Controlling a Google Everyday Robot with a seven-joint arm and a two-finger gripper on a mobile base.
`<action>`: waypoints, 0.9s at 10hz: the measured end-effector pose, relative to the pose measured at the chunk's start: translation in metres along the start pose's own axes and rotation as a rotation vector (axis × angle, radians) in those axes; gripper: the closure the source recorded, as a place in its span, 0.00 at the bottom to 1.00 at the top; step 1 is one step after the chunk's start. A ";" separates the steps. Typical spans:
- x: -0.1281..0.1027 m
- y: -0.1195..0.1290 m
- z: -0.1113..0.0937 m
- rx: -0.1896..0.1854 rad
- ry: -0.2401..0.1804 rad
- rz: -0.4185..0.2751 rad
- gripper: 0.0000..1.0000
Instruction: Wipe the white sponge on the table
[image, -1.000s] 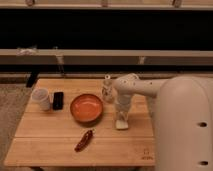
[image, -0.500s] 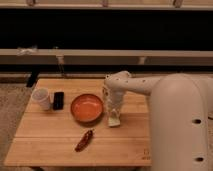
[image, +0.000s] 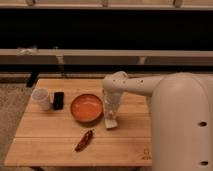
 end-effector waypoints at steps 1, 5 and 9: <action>0.006 0.005 0.002 0.001 0.008 -0.011 1.00; 0.032 0.003 0.005 0.018 0.046 -0.007 1.00; 0.056 -0.028 0.001 0.036 0.056 0.073 1.00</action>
